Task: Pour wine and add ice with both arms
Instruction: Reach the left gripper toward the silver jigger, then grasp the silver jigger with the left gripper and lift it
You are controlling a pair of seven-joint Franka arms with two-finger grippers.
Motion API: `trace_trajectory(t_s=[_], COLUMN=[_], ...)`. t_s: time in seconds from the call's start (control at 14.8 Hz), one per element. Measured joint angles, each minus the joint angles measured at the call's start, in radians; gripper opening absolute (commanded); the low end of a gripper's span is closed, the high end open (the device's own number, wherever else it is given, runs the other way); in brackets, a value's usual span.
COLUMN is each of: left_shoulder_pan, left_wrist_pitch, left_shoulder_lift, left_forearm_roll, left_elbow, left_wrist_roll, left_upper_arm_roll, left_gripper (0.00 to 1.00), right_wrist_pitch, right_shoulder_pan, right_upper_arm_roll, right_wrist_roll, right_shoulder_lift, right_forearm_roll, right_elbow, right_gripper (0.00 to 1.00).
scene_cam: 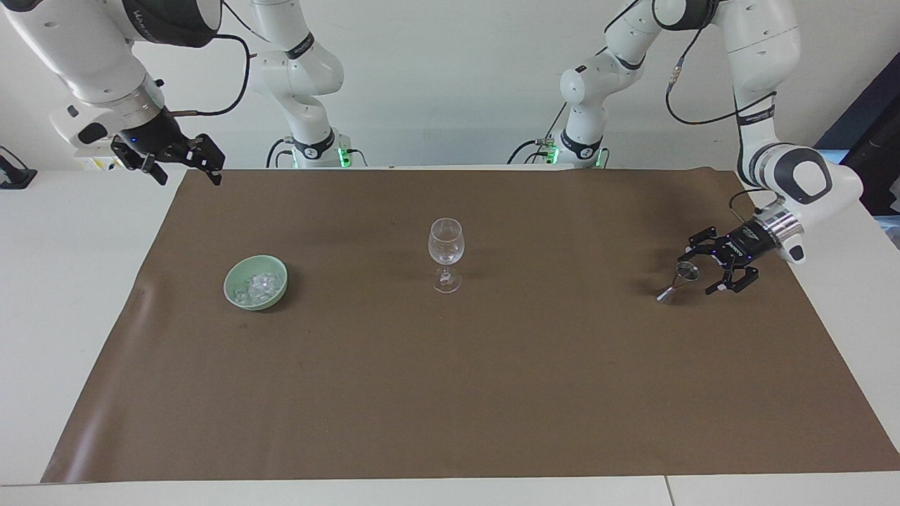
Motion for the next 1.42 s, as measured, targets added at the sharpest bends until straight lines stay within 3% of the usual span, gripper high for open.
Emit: trace_trajectory(t_s=[0.41,1.08,1.42], left_shoulder_pan=[-0.002,-0.005,-0.005], left_wrist_pitch=[-0.001,-0.039,-0.063], left_shoulder_lift=[0.082,0.086,0.085], left_forearm_roll=[-0.02,-0.061,-0.083], left_elbow=[0.0,0.0,0.001], left_wrist_roll=[-0.003,-0.001,0.004], left_upper_arm_roll=[-0.007,-0.023,-0.023], left_gripper=[1.0,1.0,0.89], right_wrist_pitch=[0.0,0.0,0.0], right_shoulder_pan=[0.0,0.0,0.0], right_upper_arm_roll=[0.0,0.0,0.0], right_wrist_roll=[0.0,0.0,0.0], right_shoulder_lift=[0.0,0.0,0.0], right_forearm_roll=[0.0,0.0,0.0], right_elbow=[0.0,0.0,0.0], right_gripper=[1.0,1.0,1.0])
